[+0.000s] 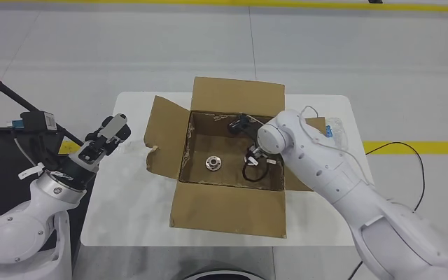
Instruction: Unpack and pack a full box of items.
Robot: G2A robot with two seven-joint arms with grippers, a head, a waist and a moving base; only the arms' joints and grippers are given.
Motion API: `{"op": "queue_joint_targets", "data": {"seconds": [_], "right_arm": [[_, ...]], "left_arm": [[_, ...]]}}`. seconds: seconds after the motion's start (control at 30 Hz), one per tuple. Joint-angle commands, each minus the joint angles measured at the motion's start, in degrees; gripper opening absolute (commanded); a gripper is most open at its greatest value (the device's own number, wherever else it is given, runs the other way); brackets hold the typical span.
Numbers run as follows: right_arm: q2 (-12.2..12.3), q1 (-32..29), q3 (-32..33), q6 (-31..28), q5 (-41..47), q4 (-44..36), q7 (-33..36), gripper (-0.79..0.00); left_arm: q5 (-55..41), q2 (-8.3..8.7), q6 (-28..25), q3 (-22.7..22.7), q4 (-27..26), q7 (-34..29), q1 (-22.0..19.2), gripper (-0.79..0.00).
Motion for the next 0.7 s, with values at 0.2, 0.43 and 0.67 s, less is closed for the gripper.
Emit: {"op": "queue_joint_targets", "data": {"seconds": [0.2, 0.43, 0.67], "right_arm": [[-0.74, -0.21, 0.19, -0.24, -0.8, 1.86, -0.25, -0.483], [-1.37, -0.78, 0.42, -0.69, -1.33, 3.07, -0.79, -0.483], [-2.03, -1.14, 0.39, 0.13, -2.68, 4.14, -1.31, -0.483]], "left_arm": [[0.0, 0.0, 0.0, 0.0, 0.0, 0.0, 0.0, 0.0], [0.0, 0.0, 0.0, 0.0, 0.0, 0.0, 0.0, 0.0], [0.0, 0.0, 0.0, 0.0, 0.0, 0.0, 0.0, 0.0]]}}
